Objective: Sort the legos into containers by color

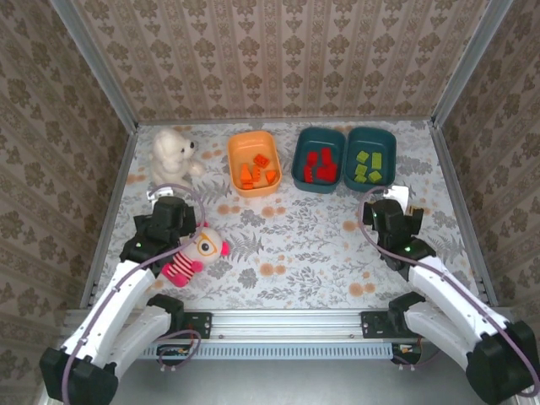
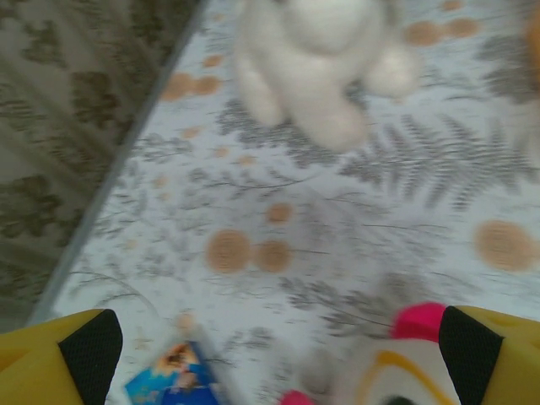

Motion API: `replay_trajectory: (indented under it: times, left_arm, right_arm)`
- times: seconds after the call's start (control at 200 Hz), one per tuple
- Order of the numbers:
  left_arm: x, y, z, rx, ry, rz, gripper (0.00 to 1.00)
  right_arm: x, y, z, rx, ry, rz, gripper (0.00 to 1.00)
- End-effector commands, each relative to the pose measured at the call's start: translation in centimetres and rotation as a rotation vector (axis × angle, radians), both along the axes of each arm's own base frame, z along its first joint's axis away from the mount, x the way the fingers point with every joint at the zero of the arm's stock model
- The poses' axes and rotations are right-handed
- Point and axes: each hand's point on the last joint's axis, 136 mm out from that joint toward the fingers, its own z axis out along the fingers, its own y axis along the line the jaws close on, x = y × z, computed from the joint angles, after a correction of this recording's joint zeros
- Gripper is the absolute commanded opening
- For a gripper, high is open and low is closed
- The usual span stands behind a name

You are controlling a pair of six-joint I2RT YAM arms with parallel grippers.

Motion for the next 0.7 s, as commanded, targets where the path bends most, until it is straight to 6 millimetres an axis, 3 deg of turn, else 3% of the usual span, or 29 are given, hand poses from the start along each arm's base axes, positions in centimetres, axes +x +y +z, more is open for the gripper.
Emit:
replay_trajectory:
  times: [0.0, 0.105, 0.23, 0.375, 0.465, 0.52, 0.585, 0.695]
  left_arm:
    - [2.0, 1.0, -0.4, 0.074, -0.059, -0.008, 1.00]
    - [3.9, 1.5, -2.6, 0.049, -0.050, 0.027, 1.00]
    - [7.6, 1.1, -4.3, 0.016, -0.023, -0.031, 1.00]
    - [11.3, 1.8, -5.7, -0.052, -0.066, -0.034, 1.00]
    - [13.1, 2.1, -6.5, -0.080, -0.087, -0.044, 1.00]
    - [13.9, 2.0, -7.0, -0.091, -0.098, -0.072, 1.00]
    - [14.1, 1.9, -7.4, -0.085, -0.088, -0.096, 1.00]
    - [13.9, 1.6, -5.9, -0.039, -0.206, -0.154, 1.00]
  right_arm:
    - [2.8, 0.7, 0.8, -0.001, -0.098, 0.042, 1.00]
    - [5.0, 0.8, -0.8, 0.030, -0.085, 0.053, 1.00]
    - [6.9, -0.1, -3.1, 0.046, -0.068, 0.036, 1.00]
    - [9.7, -0.6, -2.4, 0.067, -0.124, 0.064, 1.00]
    - [11.1, -0.8, -3.2, 0.052, -0.119, 0.097, 1.00]
    - [11.3, -1.2, -4.4, 0.089, -0.114, 0.104, 1.00]
    - [11.0, -1.2, -4.4, 0.112, -0.128, 0.120, 1.00]
    - [10.1, -0.7, -4.2, 0.118, -0.200, 0.160, 1.00]
